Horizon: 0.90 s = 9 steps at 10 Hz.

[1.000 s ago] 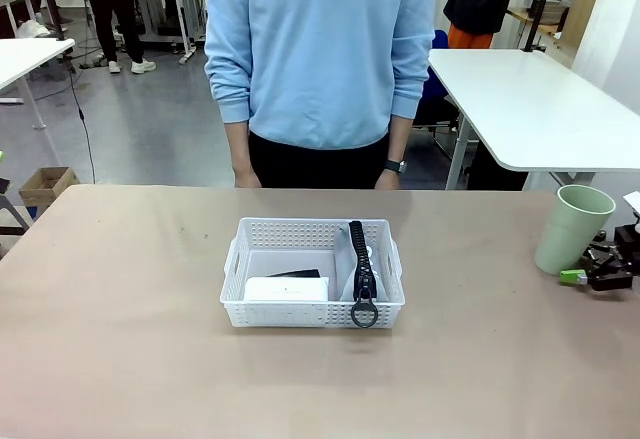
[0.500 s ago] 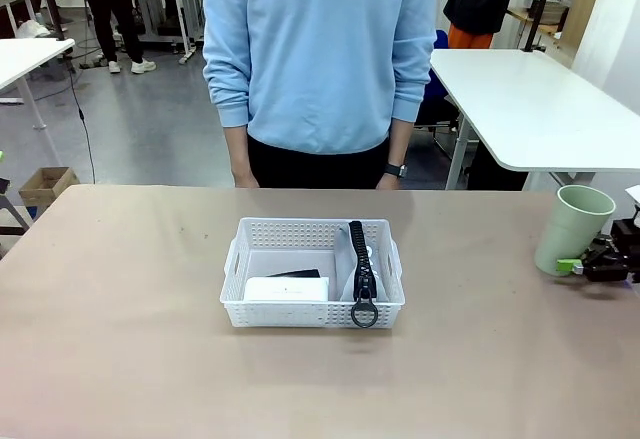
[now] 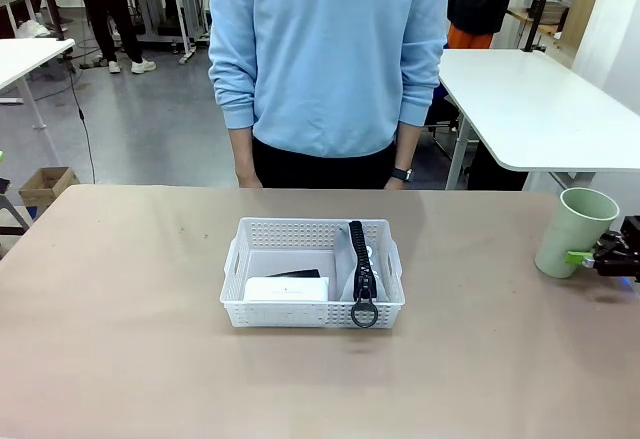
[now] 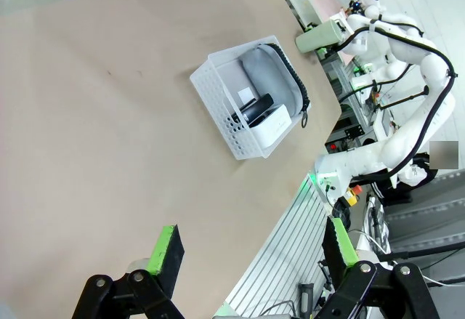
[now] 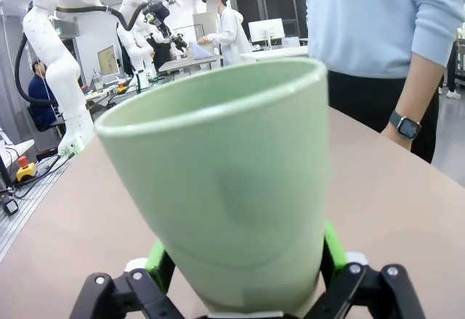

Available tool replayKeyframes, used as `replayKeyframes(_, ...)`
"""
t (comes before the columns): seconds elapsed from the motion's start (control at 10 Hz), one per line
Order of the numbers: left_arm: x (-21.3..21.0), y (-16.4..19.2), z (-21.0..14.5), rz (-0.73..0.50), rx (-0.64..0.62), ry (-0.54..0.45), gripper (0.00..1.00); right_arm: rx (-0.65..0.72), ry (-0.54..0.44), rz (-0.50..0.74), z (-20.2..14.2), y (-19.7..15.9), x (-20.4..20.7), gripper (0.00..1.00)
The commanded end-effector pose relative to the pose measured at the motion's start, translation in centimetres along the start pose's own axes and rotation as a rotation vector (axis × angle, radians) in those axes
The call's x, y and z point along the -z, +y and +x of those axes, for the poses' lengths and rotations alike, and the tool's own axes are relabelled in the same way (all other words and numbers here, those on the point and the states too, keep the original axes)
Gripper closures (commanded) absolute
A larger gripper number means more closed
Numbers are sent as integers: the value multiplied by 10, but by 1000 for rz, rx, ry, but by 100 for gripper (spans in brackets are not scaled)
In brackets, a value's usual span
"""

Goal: Efficiently arrange items inside the basket to fit them all.
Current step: Pick up the Reusable plastic cup and place it inside the Organizing basket.

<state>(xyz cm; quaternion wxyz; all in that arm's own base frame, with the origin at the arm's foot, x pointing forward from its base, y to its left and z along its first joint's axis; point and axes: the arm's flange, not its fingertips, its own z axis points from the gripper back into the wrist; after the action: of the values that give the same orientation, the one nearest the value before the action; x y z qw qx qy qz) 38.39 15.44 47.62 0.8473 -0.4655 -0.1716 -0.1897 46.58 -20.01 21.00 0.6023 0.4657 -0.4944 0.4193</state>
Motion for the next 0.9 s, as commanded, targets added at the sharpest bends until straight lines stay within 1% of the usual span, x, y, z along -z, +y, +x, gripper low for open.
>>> replayKeyframes(0.0, 0, -3, -1, 9, 1, 3, 0, 21, -32, -12, 9, -6, 0, 0)
replayKeyframes(0.5, 0, -3, -1, 9, 1, 3, 0, 29, -18, -4, 12, -5, 1, 0)
replayKeyframes(0.6, 0, -3, -1, 9, 1, 3, 0, 3, -7, -10, 13, -5, 0, 46)
replayKeyframes(0.7, 0, -3, -1, 9, 1, 3, 0, 3, 1, -3, 13, -3, 1, 57)
replayKeyframes(0.8, 0, -3, -1, 9, 1, 3, 0, 9, -8, 1, 14, -3, 0, 100)
